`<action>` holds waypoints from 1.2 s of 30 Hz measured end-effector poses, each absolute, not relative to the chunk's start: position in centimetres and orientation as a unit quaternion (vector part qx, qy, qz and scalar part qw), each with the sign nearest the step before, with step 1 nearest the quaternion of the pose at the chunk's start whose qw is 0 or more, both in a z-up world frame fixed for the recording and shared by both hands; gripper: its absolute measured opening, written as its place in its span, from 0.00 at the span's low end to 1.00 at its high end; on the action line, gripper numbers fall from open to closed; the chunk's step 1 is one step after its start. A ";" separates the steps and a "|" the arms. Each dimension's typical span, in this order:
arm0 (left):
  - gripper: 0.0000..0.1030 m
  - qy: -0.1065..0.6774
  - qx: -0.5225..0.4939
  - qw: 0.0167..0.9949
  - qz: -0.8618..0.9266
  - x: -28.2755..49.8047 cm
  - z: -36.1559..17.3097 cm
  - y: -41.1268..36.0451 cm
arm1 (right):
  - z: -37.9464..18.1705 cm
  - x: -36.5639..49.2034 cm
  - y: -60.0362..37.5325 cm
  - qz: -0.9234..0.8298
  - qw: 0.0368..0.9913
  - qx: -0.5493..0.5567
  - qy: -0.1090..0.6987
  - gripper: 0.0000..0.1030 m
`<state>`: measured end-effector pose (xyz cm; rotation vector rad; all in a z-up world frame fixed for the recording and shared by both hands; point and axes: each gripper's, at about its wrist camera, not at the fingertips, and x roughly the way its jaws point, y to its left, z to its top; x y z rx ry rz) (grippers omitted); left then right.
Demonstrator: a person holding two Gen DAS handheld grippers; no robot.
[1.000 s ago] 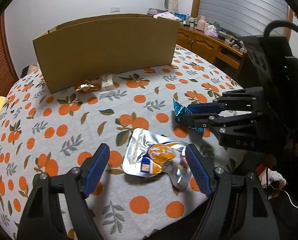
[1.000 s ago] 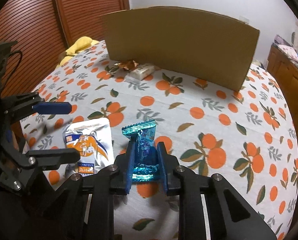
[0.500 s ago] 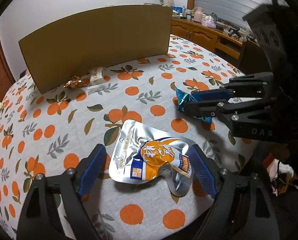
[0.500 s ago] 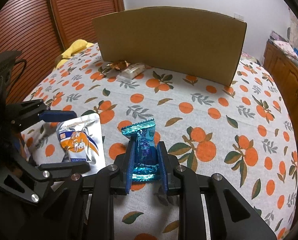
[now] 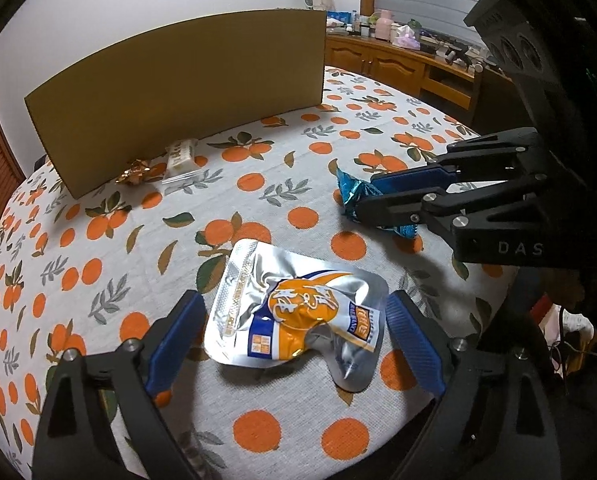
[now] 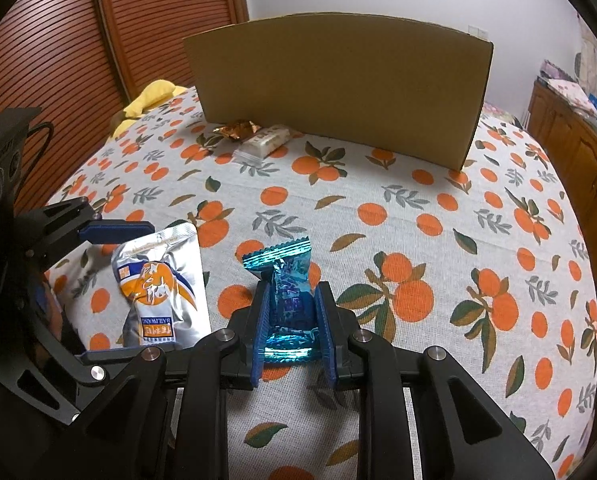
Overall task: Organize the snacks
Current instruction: 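Grasp the silver-orange pouch with the left tool while the right tool grasps the blue candy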
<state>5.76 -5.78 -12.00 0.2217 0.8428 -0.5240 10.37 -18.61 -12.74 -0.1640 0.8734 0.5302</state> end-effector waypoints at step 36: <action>0.06 0.402 0.018 0.878 -0.259 6.7 -10.1 -2.1 | -12.8 10.3 -18.6 0.253 0.869 -0.079 0.418 0.21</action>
